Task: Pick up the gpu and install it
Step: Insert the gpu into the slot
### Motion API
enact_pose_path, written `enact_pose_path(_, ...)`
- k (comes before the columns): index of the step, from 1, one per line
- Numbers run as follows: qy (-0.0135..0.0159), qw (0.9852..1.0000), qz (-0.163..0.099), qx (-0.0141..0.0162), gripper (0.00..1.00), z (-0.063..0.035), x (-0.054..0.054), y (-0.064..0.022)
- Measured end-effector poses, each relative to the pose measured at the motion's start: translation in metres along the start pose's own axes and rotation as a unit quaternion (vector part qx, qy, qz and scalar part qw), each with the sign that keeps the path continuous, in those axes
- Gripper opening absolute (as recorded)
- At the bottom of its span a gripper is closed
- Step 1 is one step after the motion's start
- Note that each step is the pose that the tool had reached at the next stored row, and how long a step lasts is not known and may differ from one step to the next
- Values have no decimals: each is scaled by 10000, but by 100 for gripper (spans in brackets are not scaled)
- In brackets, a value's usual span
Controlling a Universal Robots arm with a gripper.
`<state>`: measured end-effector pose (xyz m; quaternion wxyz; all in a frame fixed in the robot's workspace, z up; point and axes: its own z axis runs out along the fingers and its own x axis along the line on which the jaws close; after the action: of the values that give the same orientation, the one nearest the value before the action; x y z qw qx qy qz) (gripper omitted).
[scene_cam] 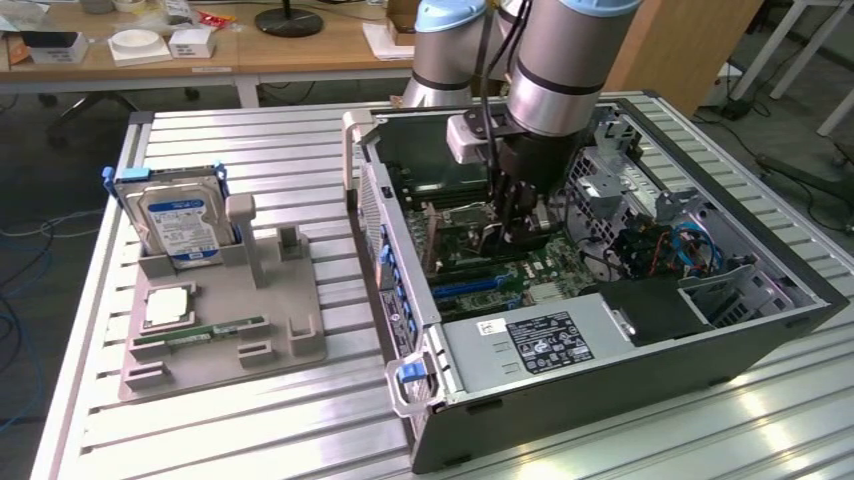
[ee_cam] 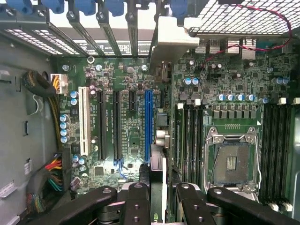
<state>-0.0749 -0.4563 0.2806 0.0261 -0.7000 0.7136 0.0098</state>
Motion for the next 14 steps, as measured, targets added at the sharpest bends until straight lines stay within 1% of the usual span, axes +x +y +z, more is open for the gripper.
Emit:
enact_pose_path(7, -1, 10000, 1, 1, 26, 33, 17, 6)
enact_pose_path(10, 0, 10000, 0, 0, 26, 48, 19, 59)
enact_pose_path(14, 0, 10000, 0, 0, 26, 70, 35, 71)
